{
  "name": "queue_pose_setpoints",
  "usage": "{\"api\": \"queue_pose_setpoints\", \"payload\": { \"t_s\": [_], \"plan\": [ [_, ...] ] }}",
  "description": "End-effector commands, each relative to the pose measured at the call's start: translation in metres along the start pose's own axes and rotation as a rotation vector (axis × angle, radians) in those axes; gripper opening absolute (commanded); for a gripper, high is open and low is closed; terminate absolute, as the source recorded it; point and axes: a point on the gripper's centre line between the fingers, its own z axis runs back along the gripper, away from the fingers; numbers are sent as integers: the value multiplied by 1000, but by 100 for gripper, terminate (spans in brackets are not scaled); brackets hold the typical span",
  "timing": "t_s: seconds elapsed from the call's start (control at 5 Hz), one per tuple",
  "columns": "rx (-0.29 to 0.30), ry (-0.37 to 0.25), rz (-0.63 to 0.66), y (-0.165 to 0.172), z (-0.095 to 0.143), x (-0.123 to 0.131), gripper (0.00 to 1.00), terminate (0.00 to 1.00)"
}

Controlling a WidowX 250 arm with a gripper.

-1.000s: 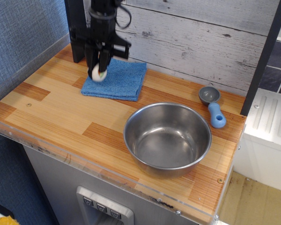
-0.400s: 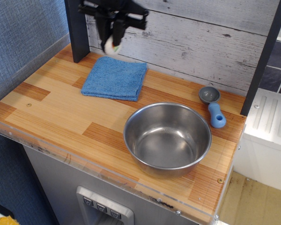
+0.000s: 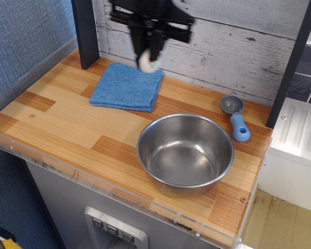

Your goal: Put the sushi roll into the pot.

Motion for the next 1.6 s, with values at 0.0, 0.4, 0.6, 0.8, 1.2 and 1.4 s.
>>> {"api": "queue_pose_setpoints", "payload": {
  "t_s": [0.0, 0.4, 0.6, 0.8, 1.2, 1.4],
  "plan": [
    [-74, -38, -101, -35, 16, -39, 0, 0],
    [-109, 28, -198, -54, -8, -73, 0, 0],
    [-118, 67, -221, -63, -26, -86, 0, 0],
    [-131, 100, -240, -72, -43, -91, 0, 0],
    [-144, 109, -235, -76, -64, -89, 0, 0],
    [-147, 108, -202, -71, -60, -87, 100, 0]
  ]
}}
